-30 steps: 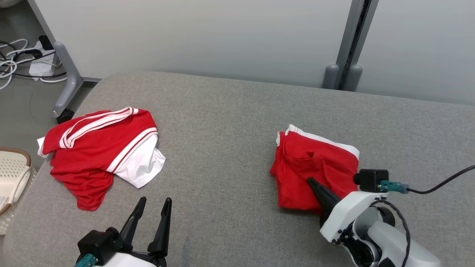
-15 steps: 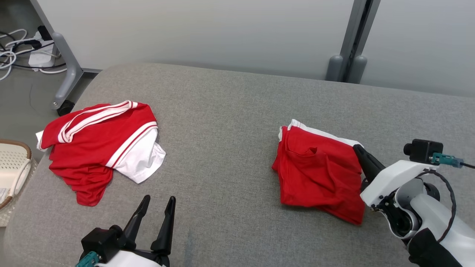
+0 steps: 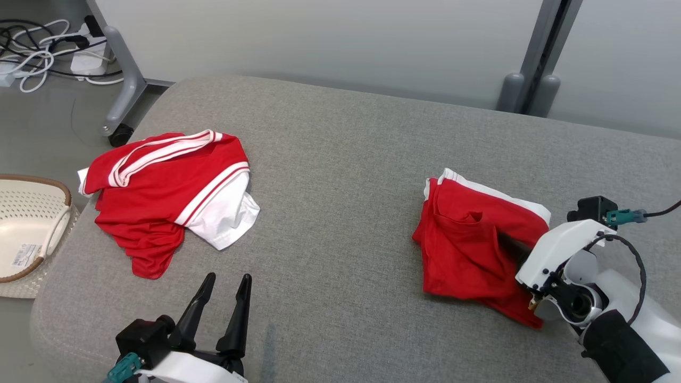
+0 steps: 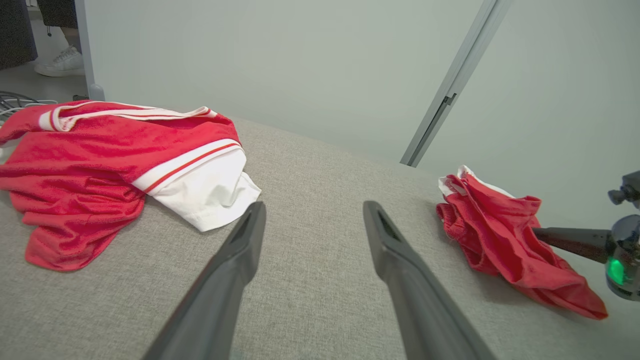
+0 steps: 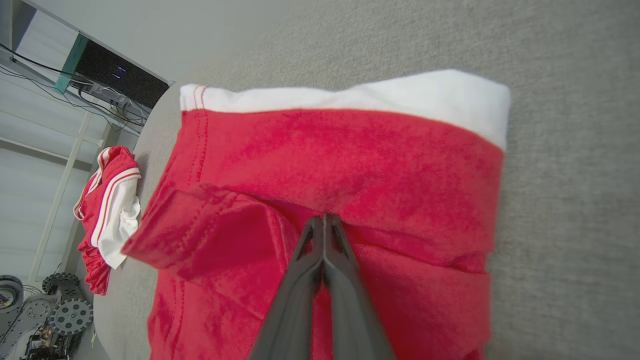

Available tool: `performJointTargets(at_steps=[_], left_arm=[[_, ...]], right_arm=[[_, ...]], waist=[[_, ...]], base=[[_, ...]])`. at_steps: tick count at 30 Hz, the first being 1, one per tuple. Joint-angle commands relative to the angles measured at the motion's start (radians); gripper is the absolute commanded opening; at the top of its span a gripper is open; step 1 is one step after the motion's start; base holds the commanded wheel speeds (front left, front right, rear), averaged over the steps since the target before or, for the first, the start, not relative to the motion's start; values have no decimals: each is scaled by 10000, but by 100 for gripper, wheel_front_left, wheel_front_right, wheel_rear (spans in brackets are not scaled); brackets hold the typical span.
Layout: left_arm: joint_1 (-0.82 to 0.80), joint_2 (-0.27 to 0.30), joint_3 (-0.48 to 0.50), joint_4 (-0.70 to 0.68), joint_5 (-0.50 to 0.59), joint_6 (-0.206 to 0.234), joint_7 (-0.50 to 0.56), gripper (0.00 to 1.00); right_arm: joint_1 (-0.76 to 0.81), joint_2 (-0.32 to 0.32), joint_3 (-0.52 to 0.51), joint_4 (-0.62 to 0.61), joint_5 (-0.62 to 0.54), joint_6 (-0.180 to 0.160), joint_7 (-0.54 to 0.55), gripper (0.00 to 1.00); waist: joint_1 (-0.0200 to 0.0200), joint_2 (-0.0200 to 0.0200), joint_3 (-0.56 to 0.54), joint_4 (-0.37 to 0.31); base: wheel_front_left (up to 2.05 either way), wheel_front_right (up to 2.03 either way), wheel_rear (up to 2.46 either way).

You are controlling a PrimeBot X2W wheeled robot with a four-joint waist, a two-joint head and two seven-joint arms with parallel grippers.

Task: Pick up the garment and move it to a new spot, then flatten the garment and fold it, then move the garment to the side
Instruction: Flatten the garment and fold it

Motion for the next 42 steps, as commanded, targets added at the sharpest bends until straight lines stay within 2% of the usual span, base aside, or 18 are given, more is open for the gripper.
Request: performJointTargets(at_steps=[1, 10, 17, 22, 29, 36, 37, 38, 39, 42], left_arm=[[-196, 13, 34, 27, -30, -15, -18, 100], [-92, -93, 60, 97, 1, -15, -18, 100], [190, -138, 200, 123, 119, -15, -18, 100], [253, -162, 194, 113, 179, -15, -18, 100], [375, -104, 238, 73, 277, -15, -18, 100], [435, -127, 315, 36, 342, -15, -18, 100], [444, -131, 348, 32, 348, -15, -18, 100], [457, -132, 373, 30, 351, -15, -18, 100], [458, -130, 407, 15, 357, -15, -18, 100], [450, -84, 612, -60, 393, -15, -18, 100]], right_arm=[[-142, -51, -33, 92, 166, 5, 310, 0], [48, 201, -297, -157, 1404, 5, 2104, 0], [739, 117, -389, -1152, 2325, 5, 3453, 0], [1388, 282, -98, -2354, 2622, 5, 4175, 0], [2061, 315, 214, -4014, 2316, 5, 3714, 0], [2313, -282, -100, -5400, 1792, 5, 2421, 0], [2320, -380, -153, -5547, 1683, 5, 2207, 16], [2344, -475, -195, -5710, 1597, 5, 2023, 67], [2380, -560, -302, -5862, 1523, 5, 1789, 100], [2471, -893, -546, -6400, 1159, 5, 1047, 100]], waist=[[0, 0, -9, 77], [0, 0, -181, 257], [0, 0, -492, 92], [0, 0, -639, -237], [0, 0, -846, -824], [0, 0, -997, -1350], [0, 0, -1010, -1414], [0, 0, -1022, -1467], [0, 0, -1034, -1519], [0, 0, -1059, -1673]], base=[[0, 0, 0], [0, 0, 0], [0, 0, 0], [0, 0, 0], [0, 0, 0], [0, 0, 0], [0, 0, 0], [0, 0, 0], [0, 0, 0], [0, 0, 0]])
